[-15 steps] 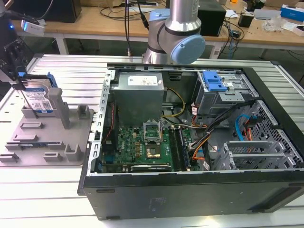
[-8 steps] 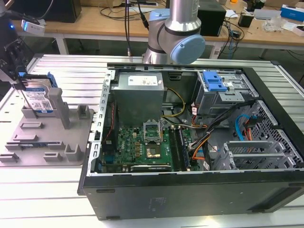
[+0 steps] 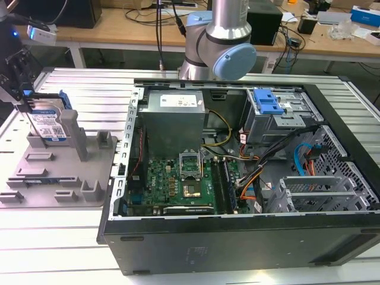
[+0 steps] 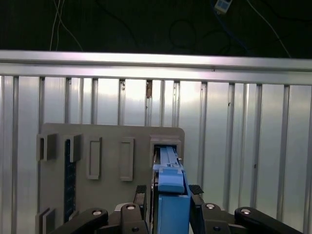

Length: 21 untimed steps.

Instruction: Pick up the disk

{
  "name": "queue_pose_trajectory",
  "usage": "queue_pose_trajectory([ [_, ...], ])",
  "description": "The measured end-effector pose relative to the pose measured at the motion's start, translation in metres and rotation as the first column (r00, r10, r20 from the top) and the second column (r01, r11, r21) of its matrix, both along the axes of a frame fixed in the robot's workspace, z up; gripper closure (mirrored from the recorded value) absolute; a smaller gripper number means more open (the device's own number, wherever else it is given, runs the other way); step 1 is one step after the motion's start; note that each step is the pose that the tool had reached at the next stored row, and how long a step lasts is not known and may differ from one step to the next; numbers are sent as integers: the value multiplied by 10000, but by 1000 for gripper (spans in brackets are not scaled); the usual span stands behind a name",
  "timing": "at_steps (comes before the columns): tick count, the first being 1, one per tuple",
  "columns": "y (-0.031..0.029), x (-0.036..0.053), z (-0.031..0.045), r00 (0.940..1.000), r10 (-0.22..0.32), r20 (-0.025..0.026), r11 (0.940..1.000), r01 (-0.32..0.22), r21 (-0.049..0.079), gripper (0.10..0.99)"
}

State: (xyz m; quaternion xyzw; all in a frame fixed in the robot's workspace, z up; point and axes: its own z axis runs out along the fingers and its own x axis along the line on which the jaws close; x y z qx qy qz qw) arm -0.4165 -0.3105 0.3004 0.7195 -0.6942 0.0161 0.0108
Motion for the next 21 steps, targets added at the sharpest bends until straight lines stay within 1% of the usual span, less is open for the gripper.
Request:
queue_pose_trajectory([
  [4, 6, -1, -7, 10000, -79, 3, 10000, 79, 1, 635],
  [7, 34, -1, -9, 10000, -82, 1, 10000, 82, 1, 635],
  [21, 32, -11, -34, 10000, -91, 2, 10000, 91, 0, 635],
])
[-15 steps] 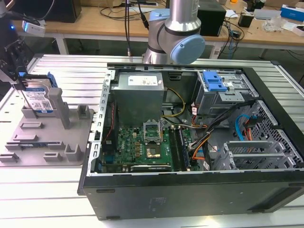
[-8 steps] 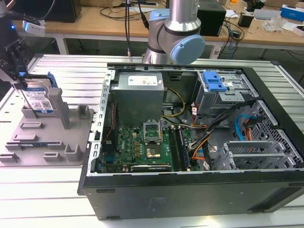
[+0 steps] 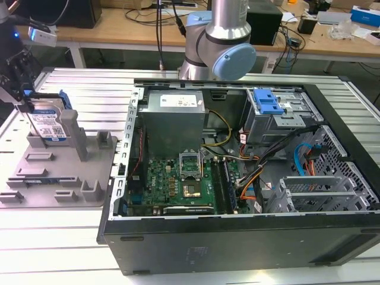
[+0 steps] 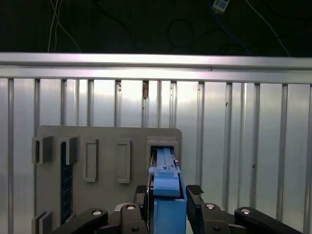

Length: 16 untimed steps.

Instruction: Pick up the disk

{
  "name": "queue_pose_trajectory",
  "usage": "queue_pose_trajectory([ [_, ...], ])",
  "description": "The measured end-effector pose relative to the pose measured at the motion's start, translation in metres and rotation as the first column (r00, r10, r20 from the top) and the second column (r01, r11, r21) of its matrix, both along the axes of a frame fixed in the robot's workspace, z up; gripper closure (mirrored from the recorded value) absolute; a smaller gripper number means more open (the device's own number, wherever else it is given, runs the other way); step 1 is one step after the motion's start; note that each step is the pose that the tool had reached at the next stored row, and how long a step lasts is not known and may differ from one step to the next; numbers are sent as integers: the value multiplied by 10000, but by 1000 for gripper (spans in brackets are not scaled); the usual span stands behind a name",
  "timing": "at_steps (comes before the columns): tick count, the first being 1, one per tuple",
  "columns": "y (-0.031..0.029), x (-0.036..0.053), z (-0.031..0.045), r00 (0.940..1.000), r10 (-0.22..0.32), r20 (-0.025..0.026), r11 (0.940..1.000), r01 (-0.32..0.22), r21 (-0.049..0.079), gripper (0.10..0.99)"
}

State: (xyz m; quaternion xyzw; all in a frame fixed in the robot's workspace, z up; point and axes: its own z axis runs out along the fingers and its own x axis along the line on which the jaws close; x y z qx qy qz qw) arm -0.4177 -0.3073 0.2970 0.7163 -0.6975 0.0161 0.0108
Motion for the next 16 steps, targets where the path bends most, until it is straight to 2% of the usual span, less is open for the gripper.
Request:
queue_pose_trajectory([
  [3, -6, 0, 0, 10000, -3, -1, 10000, 3, 0, 635],
  [4, -11, 0, 0, 10000, -5, -1, 10000, 5, 0, 651],
  [5, -16, 0, 0, 10000, -8, -2, 10000, 8, 1, 714],
  [12, -29, -1, -1, 10000, -20, -3, 10000, 20, 1, 718],
  [16, -40, -4, -1, 10000, -21, 8, 10000, 21, 60, 718],
])
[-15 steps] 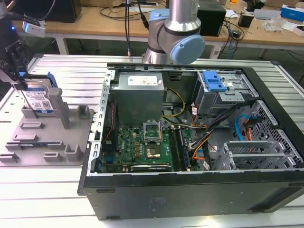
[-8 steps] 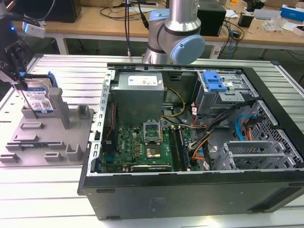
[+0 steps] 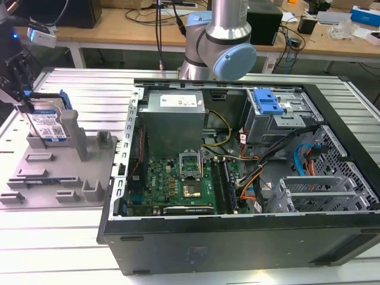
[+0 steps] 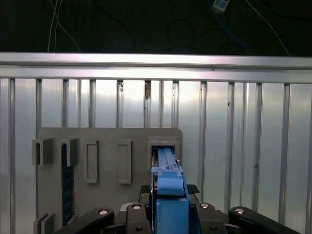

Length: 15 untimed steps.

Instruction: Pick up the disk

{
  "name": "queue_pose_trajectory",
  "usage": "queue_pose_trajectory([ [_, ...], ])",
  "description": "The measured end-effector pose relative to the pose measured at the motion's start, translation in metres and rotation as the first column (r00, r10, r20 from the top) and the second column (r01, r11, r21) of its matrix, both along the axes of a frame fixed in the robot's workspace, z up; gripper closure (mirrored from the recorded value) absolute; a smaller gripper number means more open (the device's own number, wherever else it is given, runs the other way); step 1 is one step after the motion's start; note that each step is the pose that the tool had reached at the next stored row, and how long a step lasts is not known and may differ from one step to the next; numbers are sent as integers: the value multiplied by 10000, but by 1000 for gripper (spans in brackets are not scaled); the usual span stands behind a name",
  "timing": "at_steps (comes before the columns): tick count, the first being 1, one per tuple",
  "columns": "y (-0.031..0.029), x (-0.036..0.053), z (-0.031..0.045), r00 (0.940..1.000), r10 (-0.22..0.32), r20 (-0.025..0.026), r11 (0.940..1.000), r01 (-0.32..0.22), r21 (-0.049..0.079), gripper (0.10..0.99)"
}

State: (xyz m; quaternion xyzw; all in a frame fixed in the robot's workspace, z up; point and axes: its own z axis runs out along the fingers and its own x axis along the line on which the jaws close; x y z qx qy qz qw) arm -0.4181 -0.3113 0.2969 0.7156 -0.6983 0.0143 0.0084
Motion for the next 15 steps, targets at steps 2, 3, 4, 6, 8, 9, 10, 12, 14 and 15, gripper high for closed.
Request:
queue_pose_trajectory([
  [2, -6, -1, 4, 10000, 2, 12, 10000, -2, 54, 718],
  [3, -8, -2, 6, 10000, 1, 17, 10000, -1, 80, 718],
  [4, -12, -3, 12, 10000, 1, 23, 9999, -1, 122, 718],
  [6, -21, -6, 23, 10000, 0, 25, 9999, -1, 140, 718],
  [8, -26, -7, 31, 10000, 0, 27, 9999, -1, 147, 718],
  [9, -30, -7, 41, 10000, 1, 28, 9999, -1, 155, 718],
  [10, -33, -7, 52, 10000, 0, 27, 9999, -1, 163, 718],
  [12, -44, -7, 84, 10000, 0, 32, 9998, -1, 195, 718],
  [14, -56, -7, 132, 10000, -1, 38, 9997, 0, 238, 718],
  [15, -60, -8, 148, 10000, 0, 40, 9997, -1, 251, 718],
])
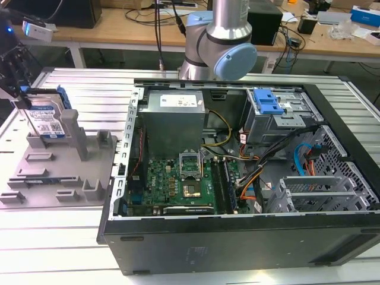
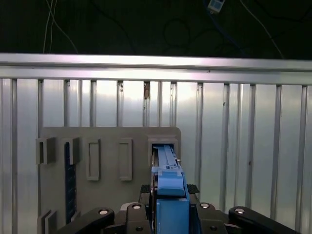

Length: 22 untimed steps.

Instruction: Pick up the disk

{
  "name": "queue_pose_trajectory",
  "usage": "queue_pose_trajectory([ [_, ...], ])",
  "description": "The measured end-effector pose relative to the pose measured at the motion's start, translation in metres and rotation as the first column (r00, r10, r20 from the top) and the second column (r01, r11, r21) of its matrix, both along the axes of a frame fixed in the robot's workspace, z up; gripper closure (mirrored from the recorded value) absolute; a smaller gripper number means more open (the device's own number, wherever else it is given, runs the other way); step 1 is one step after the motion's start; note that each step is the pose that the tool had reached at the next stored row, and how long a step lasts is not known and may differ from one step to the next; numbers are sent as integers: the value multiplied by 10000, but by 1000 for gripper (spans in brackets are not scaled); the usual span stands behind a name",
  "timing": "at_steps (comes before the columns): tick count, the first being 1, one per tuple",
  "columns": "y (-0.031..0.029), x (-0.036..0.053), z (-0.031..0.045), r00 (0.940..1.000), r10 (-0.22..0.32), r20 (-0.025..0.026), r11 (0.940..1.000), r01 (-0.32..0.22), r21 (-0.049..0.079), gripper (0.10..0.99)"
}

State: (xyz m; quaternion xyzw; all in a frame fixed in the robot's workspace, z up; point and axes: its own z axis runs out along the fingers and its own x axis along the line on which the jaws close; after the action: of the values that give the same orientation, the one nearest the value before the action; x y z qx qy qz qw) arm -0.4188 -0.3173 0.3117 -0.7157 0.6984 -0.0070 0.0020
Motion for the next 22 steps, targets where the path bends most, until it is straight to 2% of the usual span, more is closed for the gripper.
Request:
queue_pose_trajectory([
  [7, -31, 0, 208, 10000, 0, 22, 9999, 0, 144, 718],
  [11, -54, 0, 384, 10000, 0, 30, 9998, 0, 198, 718],
  [12, -60, 0, 466, 10000, -1, 32, 9998, 0, 210, 718],
  [16, -76, 0, 657, 10000, 0, 32, 9998, -1, 216, 718],
  [18, -85, 0, 769, 10000, 0, 32, 9998, -1, 218, 718],
  [20, -95, 0, 912, 10000, -1, 33, 9998, 0, 221, 718],
  [22, -102, 0, 1010, 10000, 0, 31, 9997, -1, 225, 718],
])
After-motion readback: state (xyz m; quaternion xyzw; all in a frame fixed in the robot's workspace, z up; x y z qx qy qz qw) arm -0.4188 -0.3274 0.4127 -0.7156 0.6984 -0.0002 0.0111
